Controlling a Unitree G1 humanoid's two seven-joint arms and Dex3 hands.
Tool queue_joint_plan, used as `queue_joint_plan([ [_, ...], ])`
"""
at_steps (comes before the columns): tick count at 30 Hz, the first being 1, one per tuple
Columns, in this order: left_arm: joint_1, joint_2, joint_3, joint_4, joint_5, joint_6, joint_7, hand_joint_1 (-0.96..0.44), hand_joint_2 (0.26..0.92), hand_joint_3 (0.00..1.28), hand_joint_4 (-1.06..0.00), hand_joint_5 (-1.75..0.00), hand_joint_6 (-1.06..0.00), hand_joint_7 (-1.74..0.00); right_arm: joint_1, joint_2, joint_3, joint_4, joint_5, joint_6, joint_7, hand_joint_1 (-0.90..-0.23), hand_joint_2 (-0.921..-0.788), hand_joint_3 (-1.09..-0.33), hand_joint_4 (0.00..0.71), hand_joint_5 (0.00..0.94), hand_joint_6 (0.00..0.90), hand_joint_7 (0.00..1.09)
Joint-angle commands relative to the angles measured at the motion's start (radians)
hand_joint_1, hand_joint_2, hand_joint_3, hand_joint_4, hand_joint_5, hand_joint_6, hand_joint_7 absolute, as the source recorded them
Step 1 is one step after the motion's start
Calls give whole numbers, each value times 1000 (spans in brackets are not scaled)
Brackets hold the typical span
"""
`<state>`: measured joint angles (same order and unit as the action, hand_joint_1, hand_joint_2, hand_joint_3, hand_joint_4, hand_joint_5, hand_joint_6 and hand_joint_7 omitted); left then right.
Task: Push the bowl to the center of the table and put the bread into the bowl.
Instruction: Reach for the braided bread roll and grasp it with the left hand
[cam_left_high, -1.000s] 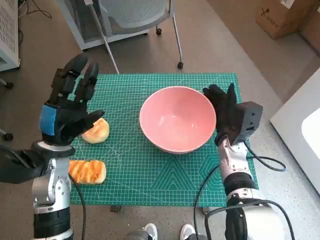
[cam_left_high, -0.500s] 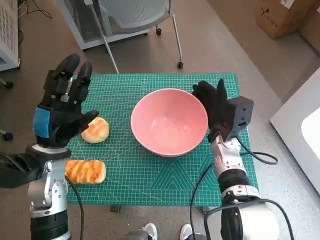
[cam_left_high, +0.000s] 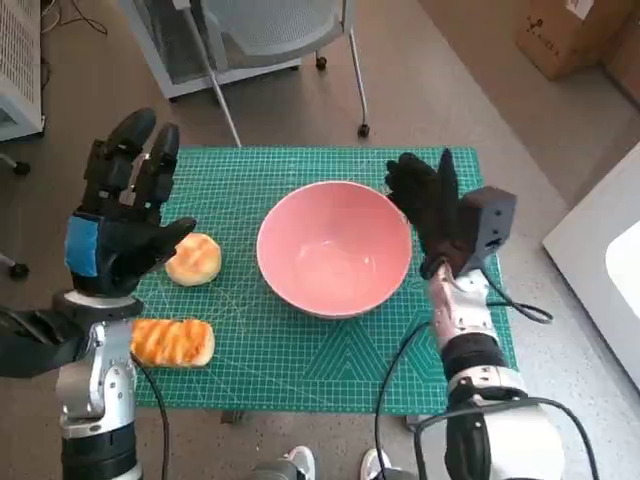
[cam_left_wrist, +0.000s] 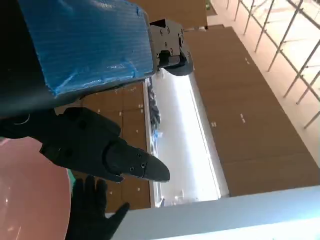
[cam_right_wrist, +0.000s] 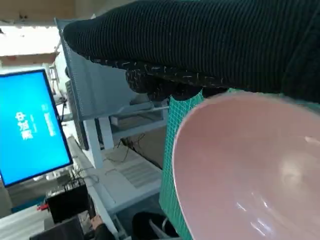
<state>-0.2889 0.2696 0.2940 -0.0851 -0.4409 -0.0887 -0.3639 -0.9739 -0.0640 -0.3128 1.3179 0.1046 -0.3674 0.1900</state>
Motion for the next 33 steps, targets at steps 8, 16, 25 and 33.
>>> queue_joint_plan([
  [8,5,9,17,-10,-13,-11,-7,-406,912,22,-151,-13,-6,-677,-28,-83,-26,-26,21,-119,30,-529,-921,-703,399,0,560,22],
  [16,7,32,33,-17,6,-22,-17,-428,912,18,-156,-13,-29,-685,-33,-106,-32,-70,52,-286,179,-551,-921,-676,352,0,533,6],
  [25,77,180,37,-156,136,42,-29,-359,888,19,-87,-2,-8,-608,-29,-87,-37,-136,132,-377,374,-586,-921,-662,364,5,519,2],
  [33,207,454,59,-490,361,353,-67,-73,787,3,-34,-5,-3,-460,-23,-72,-17,-171,147,-412,430,-588,-921,-653,371,6,517,1],
])
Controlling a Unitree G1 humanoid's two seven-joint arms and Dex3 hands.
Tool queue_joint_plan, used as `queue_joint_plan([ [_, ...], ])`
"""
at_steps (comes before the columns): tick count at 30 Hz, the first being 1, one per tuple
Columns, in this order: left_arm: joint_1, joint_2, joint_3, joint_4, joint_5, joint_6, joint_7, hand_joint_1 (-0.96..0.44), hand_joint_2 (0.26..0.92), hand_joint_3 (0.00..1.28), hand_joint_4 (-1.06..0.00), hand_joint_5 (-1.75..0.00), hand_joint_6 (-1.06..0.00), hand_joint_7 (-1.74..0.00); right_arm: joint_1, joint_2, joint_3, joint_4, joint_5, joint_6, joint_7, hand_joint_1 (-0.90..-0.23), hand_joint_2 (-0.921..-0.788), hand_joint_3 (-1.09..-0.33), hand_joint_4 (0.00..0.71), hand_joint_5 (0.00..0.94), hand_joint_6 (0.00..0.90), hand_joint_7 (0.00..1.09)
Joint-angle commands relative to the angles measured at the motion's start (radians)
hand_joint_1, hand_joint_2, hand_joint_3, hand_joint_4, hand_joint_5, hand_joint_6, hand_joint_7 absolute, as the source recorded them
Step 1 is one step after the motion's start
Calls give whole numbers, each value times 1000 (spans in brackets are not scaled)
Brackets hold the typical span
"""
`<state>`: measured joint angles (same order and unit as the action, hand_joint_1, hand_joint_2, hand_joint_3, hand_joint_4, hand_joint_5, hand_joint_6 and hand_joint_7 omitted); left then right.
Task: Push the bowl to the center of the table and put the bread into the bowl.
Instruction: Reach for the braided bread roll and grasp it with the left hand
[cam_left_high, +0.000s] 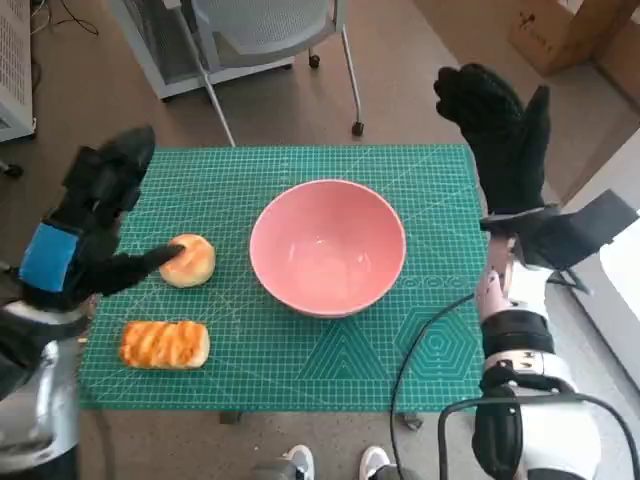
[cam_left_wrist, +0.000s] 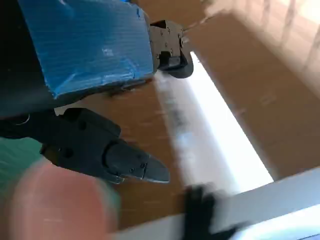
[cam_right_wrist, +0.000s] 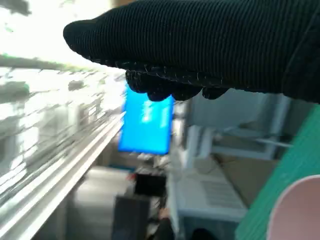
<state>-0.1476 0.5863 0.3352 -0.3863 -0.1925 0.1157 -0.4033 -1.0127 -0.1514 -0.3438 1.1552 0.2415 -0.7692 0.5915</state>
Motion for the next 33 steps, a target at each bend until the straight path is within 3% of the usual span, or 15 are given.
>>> queue_joint_plan([
  [1,75,157,19,-213,136,166,-32,-62,783,3,-34,-5,-4,-457,16,17,16,-9,9,-11,30,-589,-921,-652,372,6,517,1],
  [7,126,217,30,-304,198,209,-77,13,738,0,-64,-17,-63,-461,12,28,25,-7,6,-8,23,-586,-921,-643,376,6,518,2],
  [15,215,226,30,-312,222,116,-139,94,718,1,-90,-16,-120,-436,8,43,46,-2,-9,-15,-2,-579,-921,-640,389,10,519,2],
  [33,398,223,10,-264,360,6,-199,89,706,0,-141,-2,-329,-144,11,73,44,-11,26,5,10,-589,-921,-610,394,5,525,4],
])
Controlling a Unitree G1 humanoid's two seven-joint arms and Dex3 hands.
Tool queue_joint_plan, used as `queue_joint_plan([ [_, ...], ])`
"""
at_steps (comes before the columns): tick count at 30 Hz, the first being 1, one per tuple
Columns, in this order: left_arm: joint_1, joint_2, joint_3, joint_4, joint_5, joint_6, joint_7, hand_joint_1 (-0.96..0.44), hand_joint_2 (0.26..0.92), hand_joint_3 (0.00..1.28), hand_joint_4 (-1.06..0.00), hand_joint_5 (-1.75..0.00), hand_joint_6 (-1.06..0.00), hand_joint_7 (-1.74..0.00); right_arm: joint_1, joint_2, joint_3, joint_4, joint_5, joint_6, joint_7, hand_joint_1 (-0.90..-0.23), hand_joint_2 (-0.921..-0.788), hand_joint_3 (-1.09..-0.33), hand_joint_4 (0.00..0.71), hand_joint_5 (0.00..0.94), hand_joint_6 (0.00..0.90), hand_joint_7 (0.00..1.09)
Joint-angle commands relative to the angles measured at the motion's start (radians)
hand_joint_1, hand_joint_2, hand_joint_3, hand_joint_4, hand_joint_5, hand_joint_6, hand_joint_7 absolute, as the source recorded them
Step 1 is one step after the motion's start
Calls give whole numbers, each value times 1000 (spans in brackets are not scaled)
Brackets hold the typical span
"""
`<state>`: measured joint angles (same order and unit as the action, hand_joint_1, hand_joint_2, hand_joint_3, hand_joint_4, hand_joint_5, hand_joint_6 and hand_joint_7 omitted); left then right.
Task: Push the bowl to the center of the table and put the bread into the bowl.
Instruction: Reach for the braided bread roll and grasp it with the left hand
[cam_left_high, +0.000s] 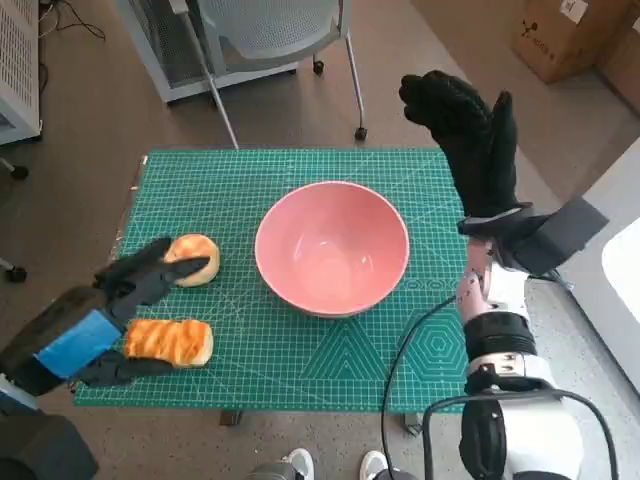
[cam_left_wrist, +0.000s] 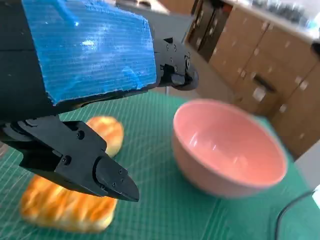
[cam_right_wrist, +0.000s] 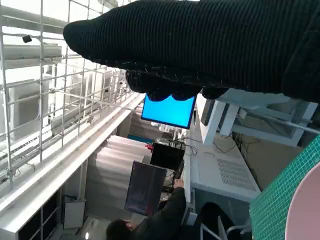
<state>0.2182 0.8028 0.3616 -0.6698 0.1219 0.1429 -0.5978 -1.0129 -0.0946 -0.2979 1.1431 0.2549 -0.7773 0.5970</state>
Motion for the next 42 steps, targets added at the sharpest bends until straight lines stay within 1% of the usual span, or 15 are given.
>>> queue_joint_plan([
  [1,38,6,-24,26,60,-25,-3,86,706,0,-142,-3,-335,-136,12,18,-1,0,14,11,4,-589,-921,-609,394,5,526,4],
  [8,67,3,-61,73,138,-37,4,58,708,2,-159,-3,-379,-73,17,20,2,-1,20,13,2,-585,-921,-609,397,5,527,4],
  [16,66,2,-116,131,225,32,1,35,721,7,-152,0,-379,-39,21,18,-1,-4,27,20,8,-580,-921,-608,397,3,532,6],
  [22,44,-9,-180,200,313,64,36,22,732,9,-155,-2,-379,-23,23,19,-4,-6,33,27,13,-578,-921,-608,398,3,535,7],
  [29,6,-33,-273,288,414,81,94,14,739,9,-198,-15,-390,-17,25,19,-7,-7,37,25,19,-579,-921,-606,399,3,537,7],
  [32,-16,-46,-318,331,460,82,124,5,751,10,-243,-16,-414,-16,24,19,-9,-7,39,28,23,-579,-921,-606,399,2,537,7],
  [34,-31,-51,-340,357,484,75,146,11,770,15,-291,-21,-445,-21,23,18,-11,-7,41,30,26,-580,-921,-605,399,2,537,6],
  [35,-38,-53,-350,370,495,71,157,23,787,17,-339,-22,-480,-24,23,17,-11,-7,43,31,28,-580,-921,-605,400,2,537,7],
  [36,-46,-53,-360,385,509,62,172,27,793,18,-356,-21,-493,-25,23,17,-11,-7,44,31,30,-580,-921,-605,400,3,537,7],
  [38,-57,-51,-373,407,528,47,198,53,827,20,-466,-28,-583,-39,23,17,-12,-7,47,32,33,-580,-921,-605,400,2,537,6],
  [40,-67,-47,-383,430,544,24,226,69,849,19,-537,-26,-644,-42,25,18,-12,-8,48,32,35,-579,-921,-605,400,2,537,6],
  [41,-71,-44,-387,441,550,12,238,83,874,28,-606,-44,-704,-61,25,18,-12,-8,48,31,36,-577,-921,-605,401,2,538,6],
  [42,-75,-42,-389,452,552,-2,251,88,883,28,-633,-47,-726,-66,26,18,-12,-9,49,31,37,-577,-921,-605,401,2,538,6],
])
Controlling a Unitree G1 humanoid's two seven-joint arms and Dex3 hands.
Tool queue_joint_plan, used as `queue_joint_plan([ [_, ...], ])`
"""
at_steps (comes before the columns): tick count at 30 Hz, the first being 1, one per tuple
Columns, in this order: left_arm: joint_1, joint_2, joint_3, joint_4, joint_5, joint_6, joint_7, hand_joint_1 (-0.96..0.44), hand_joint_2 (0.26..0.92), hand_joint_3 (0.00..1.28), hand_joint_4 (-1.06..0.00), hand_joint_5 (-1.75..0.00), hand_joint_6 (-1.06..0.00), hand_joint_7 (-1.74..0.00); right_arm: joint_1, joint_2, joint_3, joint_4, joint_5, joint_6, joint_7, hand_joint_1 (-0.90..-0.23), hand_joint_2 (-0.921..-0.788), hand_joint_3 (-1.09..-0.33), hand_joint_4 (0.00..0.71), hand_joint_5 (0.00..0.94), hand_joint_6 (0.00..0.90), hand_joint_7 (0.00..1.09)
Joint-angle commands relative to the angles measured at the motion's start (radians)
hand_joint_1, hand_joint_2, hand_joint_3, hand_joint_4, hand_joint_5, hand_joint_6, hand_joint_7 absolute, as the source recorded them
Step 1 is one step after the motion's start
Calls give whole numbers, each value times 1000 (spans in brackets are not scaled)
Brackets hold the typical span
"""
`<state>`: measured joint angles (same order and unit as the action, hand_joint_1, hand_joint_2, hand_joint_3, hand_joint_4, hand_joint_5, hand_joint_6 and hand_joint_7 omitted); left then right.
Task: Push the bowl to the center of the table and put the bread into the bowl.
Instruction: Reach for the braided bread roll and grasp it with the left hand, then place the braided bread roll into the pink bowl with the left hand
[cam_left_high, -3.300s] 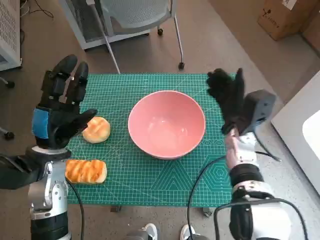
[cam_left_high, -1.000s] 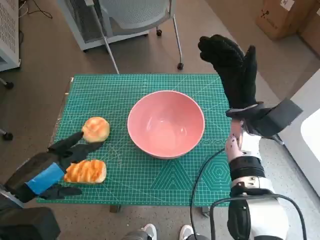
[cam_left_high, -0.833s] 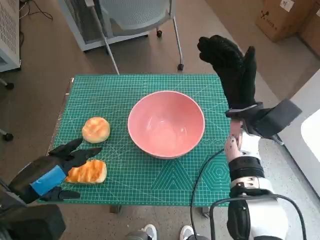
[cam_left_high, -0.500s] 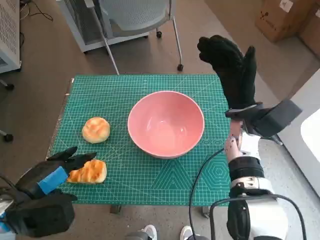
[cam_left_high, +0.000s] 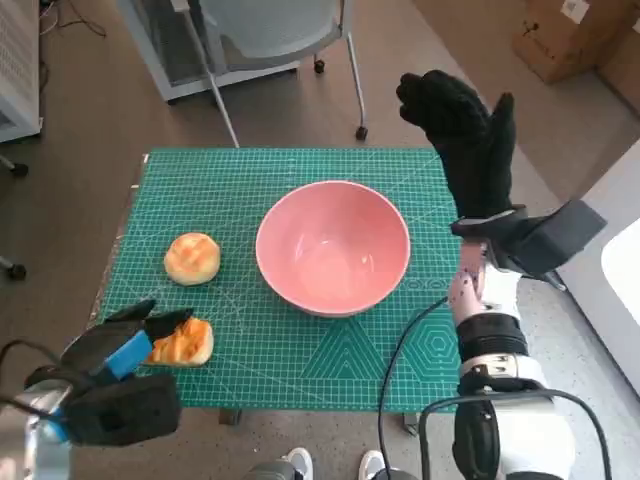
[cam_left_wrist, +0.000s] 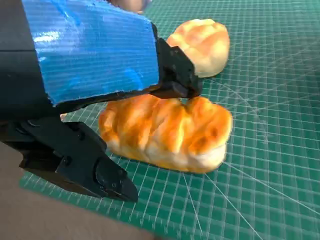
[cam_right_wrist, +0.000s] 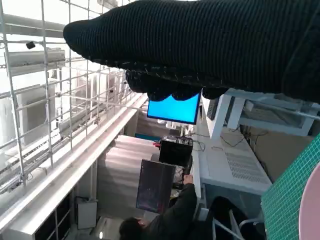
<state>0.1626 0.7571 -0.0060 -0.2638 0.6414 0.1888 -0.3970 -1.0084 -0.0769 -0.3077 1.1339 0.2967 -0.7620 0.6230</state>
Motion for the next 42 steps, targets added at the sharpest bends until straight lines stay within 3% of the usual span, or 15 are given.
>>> queue_joint_plan([
  [1,-22,5,-22,54,33,-59,58,-71,897,83,-712,-66,-666,-527,22,0,-1,-1,8,15,12,-576,-921,-604,401,2,538,6],
  [2,-25,5,-21,65,30,-74,70,-126,902,111,-740,-72,-636,-700,23,0,-1,-2,8,15,13,-576,-921,-604,401,2,538,6],
  [3,-27,5,-20,73,29,-85,79,-101,906,117,-705,-308,-624,-809,24,0,-1,-3,9,15,13,-575,-921,-604,401,2,538,6],
  [4,-29,5,-19,83,26,-101,91,-63,911,137,-642,-661,-595,-980,25,-1,0,-4,10,14,15,-575,-921,-604,402,2,538,6],
  [6,-30,9,-16,99,23,-130,112,-24,917,127,-632,-1030,-585,-1084,28,-1,1,-7,11,12,17,-574,-921,-604,401,2,538,6],
  [9,-30,12,-10,113,18,-160,130,-6,919,87,-673,-1190,-627,-1050,32,-3,1,-12,14,10,20,-573,-921,-605,401,2,538,5],
  [15,-19,12,19,82,-7,-173,120,2,918,48,-713,-1239,-679,-999,39,-5,-1,-21,19,9,30,-580,-921,-603,401,1,538,5],
  [29,12,-17,202,-256,-152,-118,15,4,913,16,-734,-1158,-737,-1009,43,-6,-5,-17,20,6,37,-592,-921,-600,401,0,538,4],
  [37,-84,-20,251,-372,-172,-100,5,4,904,5,-771,-1062,-759,-1041,39,-3,-3,-8,15,8,30,-578,-921,-602,401,0,539,3],
  [42,-216,-23,221,-394,-183,-77,-3,3,902,4,-776,-1007,-763,-1085,37,-3,-2,0,10,8,22,-575,-921,-604,400,0,539,3],
])
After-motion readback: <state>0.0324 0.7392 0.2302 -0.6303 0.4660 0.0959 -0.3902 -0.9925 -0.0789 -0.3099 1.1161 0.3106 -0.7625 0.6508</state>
